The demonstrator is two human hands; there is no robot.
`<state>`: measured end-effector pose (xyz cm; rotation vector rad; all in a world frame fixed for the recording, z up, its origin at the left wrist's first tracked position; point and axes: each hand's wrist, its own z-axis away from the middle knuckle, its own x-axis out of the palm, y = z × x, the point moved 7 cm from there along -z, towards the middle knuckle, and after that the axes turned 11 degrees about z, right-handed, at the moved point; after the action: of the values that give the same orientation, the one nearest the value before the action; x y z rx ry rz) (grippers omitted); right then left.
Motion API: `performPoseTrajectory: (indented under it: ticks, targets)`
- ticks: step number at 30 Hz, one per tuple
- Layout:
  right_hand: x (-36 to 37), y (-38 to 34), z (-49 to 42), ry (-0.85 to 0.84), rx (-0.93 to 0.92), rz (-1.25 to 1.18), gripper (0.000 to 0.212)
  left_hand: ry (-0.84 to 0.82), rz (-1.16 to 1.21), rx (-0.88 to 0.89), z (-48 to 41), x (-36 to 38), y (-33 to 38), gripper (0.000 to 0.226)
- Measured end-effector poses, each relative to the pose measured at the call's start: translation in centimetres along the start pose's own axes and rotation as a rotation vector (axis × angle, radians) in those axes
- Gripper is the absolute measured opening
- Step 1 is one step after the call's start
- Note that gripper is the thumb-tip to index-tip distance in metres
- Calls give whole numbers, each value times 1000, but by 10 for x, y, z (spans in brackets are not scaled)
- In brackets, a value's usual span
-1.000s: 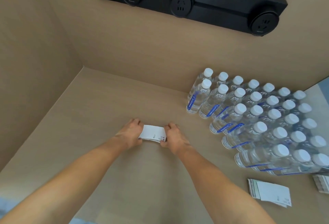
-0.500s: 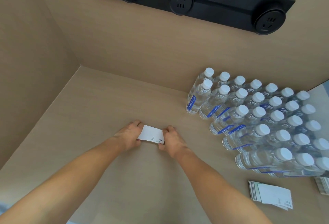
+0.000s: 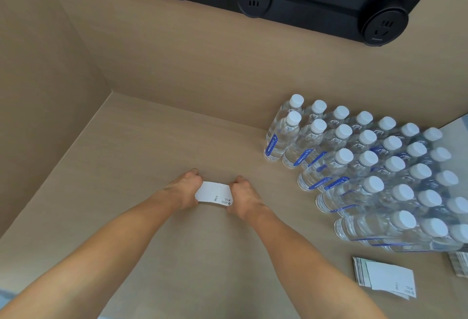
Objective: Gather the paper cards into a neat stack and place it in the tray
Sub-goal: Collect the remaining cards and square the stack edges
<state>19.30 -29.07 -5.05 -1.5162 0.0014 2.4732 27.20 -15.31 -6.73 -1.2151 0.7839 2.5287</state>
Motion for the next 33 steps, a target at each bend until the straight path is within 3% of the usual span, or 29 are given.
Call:
performPoseTrajectory:
  ticks: [4, 14, 20, 27, 33]
  targets:
    - [5, 1, -2, -1, 33, -19, 36, 53, 84, -20, -2, 3, 0, 20]
    - [6, -6, -3, 17, 54, 35, 41, 129, 211, -126, 7, 16, -5, 31]
    - [6, -6, 1, 24, 52, -20, 39, 111, 193, -40, 3, 8, -8, 54]
    - [3, 4, -3, -20, 134, -137, 40, 81, 192, -33, 4, 11, -9, 46]
    - [7, 0, -3, -10, 89, -95, 47, 101, 209, -22, 7, 8, -8, 36]
